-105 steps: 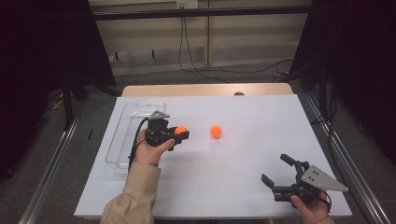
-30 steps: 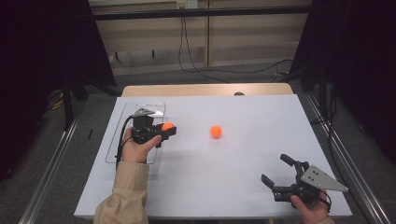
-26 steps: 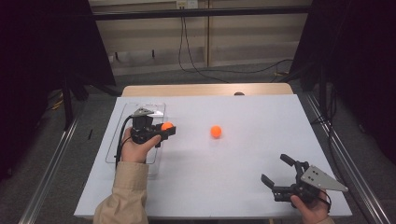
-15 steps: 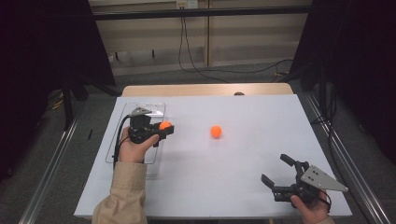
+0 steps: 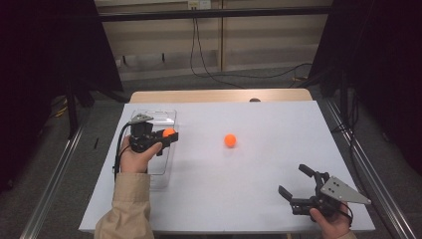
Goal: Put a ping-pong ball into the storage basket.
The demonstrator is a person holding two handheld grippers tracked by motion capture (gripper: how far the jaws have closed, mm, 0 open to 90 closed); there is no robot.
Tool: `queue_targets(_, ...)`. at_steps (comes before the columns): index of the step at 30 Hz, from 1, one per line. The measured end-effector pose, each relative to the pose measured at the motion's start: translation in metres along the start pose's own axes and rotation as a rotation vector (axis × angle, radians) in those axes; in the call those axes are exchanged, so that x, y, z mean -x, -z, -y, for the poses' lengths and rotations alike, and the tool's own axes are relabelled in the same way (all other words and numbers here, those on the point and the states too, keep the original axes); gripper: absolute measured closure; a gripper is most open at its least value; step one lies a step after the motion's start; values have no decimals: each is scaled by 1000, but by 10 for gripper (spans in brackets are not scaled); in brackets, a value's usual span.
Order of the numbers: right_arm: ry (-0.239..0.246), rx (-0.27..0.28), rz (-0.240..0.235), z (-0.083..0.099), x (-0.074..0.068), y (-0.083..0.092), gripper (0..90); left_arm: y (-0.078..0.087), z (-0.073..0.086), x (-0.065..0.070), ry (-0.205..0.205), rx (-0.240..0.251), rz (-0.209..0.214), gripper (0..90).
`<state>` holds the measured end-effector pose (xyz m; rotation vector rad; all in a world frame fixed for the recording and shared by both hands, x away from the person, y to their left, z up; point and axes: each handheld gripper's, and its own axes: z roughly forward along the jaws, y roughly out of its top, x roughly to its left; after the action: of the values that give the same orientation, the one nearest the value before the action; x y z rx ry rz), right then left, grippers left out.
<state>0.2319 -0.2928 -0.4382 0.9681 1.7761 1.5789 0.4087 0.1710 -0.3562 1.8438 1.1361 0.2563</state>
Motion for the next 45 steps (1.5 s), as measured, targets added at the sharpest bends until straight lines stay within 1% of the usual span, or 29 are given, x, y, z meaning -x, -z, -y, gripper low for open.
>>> queue_targets(6,0,0,-1,0,0,0,21,1,1,-4,1,-1,-12,509)
queue_targets(13,0,-2,-2,0,0,0,21,2,2,-8,2,-1,-16,509)
queue_targets(18,0,0,0,0,0,0,21,3,3,-11,5,5,-29,509)
queue_targets(24,2,-3,-2,0,0,0,21,3,3,-13,-1,0,-39,509)
queue_targets(27,0,-1,-1,0,0,0,21,3,4,-15,5,4,-49,508)
queue_targets(31,2,-2,-2,0,0,0,22,3,5,-17,10,9,-51,508)
queue_targets(35,2,-2,-1,0,0,0,21,4,5,-19,5,5,-56,509)
queue_targets(37,2,-2,-1,0,0,0,21,4,5,-19,6,11,-61,508)
queue_targets(42,1,-2,-2,0,0,0,22,5,6,-22,13,11,-64,509)
queue_targets(45,2,-2,-2,0,0,0,21,6,7,-24,10,7,-72,508)
